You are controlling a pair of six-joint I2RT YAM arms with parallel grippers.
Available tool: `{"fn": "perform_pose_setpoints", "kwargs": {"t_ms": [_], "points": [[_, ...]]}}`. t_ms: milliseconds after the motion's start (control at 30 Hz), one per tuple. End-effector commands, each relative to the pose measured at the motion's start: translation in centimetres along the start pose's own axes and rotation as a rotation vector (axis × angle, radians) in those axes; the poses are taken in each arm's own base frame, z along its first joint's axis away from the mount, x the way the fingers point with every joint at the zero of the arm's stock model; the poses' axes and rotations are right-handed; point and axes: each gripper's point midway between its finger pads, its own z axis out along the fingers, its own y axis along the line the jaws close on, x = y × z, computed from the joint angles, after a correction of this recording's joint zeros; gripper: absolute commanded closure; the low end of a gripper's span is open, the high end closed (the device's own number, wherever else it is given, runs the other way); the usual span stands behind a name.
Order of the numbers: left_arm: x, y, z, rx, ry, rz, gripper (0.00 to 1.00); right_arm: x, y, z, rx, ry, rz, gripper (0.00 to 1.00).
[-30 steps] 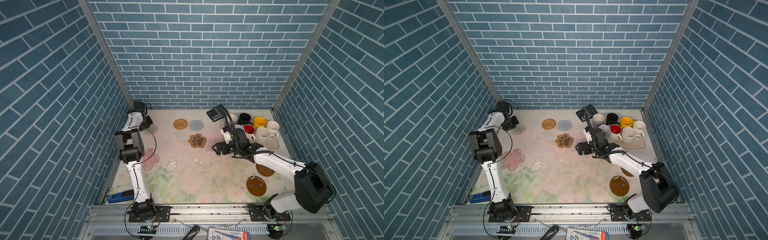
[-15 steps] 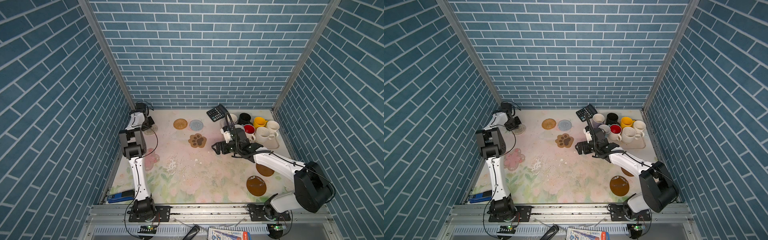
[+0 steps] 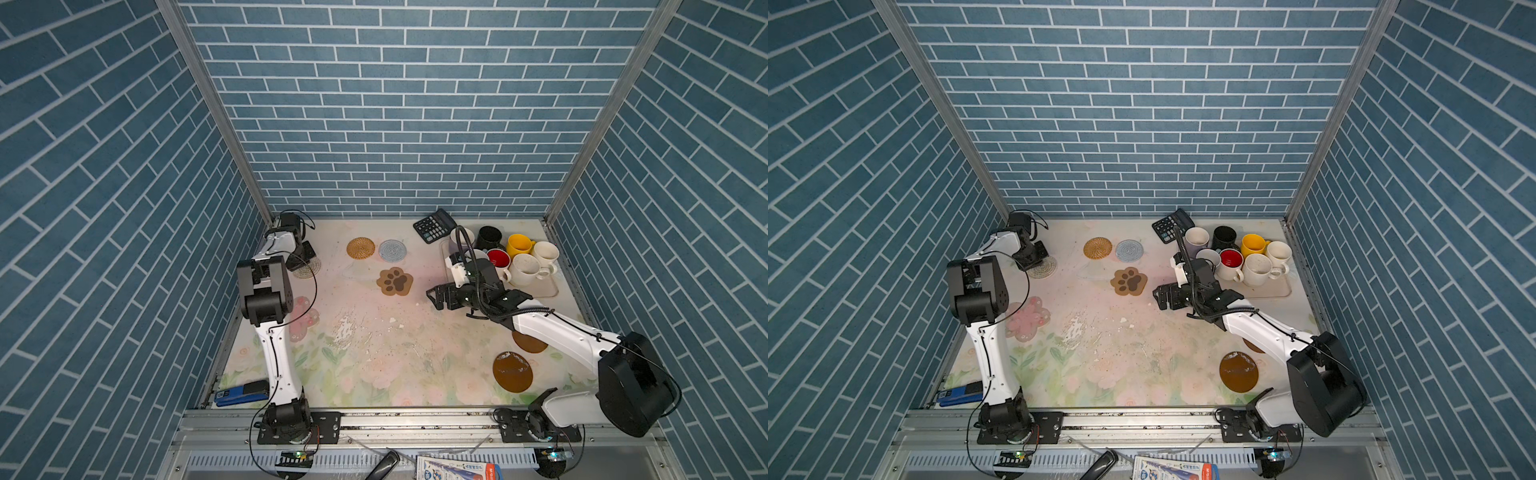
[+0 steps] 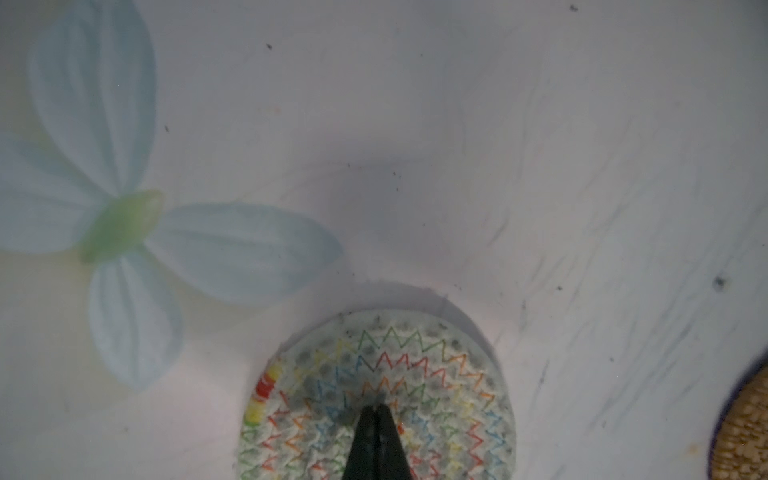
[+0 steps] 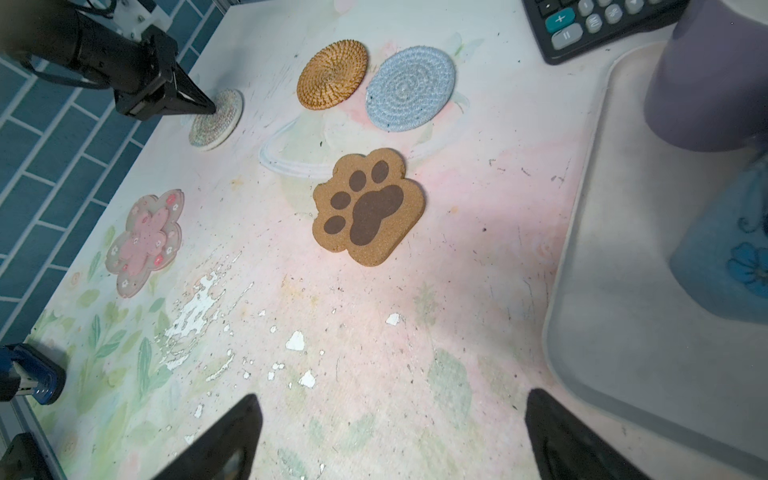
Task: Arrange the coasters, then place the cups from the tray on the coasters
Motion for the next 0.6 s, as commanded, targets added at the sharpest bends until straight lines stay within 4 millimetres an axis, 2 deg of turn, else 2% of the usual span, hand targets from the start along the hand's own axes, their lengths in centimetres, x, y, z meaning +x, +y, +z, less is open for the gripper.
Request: {"fn": "perform_pose_setpoints", "kwargs": {"t_ms": [0,233,400,567], "points": [[3.7,-0.3,0.3,-0.025,0.082,0.008,1.0,0.1,-0.8,-0.4,0.03,-0.026,0.031,0.01],[7.5,-2.5,-1.2,-0.002,0.089,0.042,1.0,0.0,-1.5,-0.9,0.061,-0.051,0.043,0.01],[10.7,-3.6,-1.0,0.022,0.124,0.034,1.0,-0.1,-1.8,-1.1,0.064,-0.064,0.055,0.01],[12.8,-5.2,-1.3,0.032,0.127,0.067,1.0,0.0,-2.1,-1.4,0.069,-0.071,0.064,0.01]]}}
